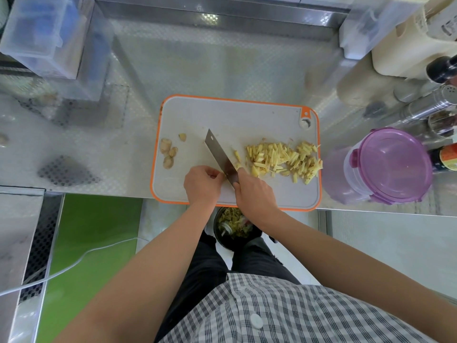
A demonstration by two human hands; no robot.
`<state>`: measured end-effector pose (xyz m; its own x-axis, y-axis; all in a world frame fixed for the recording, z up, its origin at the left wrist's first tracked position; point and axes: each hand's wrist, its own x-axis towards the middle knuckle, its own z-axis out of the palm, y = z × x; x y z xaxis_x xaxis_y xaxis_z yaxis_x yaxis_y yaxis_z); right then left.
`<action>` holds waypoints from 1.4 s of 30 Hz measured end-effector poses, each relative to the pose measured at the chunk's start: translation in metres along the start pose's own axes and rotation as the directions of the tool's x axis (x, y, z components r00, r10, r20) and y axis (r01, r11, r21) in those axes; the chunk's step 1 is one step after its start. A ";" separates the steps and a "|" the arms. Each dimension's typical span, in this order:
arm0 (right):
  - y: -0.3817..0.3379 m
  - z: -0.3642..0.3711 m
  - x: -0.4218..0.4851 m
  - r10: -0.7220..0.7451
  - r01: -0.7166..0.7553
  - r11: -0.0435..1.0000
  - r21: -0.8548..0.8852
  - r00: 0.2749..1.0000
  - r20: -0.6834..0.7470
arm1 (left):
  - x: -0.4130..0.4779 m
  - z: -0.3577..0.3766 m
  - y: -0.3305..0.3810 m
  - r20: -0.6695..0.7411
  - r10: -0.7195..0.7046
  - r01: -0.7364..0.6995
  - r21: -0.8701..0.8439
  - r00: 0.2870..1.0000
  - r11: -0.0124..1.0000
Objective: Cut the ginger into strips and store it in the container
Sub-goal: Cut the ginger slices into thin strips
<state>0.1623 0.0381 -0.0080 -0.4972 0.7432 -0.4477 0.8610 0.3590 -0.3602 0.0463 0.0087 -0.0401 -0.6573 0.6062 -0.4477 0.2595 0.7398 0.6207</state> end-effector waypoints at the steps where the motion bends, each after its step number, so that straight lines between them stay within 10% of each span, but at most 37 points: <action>1: 0.000 0.001 0.001 0.003 -0.003 1.000 0.009 1.000 -0.009 | 0.000 0.000 0.000 0.001 0.004 -0.004 0.001 1.000 1.000; 42: 0.012 0.001 -0.005 -0.008 0.014 0.994 0.107 0.999 -0.048 | -0.008 -0.004 -0.016 -0.117 0.167 -0.160 0.066 0.979 0.985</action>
<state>0.1747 0.0377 -0.0111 -0.4987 0.7665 -0.4046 0.8378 0.3066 -0.4517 0.0444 -0.0088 -0.0437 -0.6827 0.6832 -0.2593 0.4076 0.6505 0.6408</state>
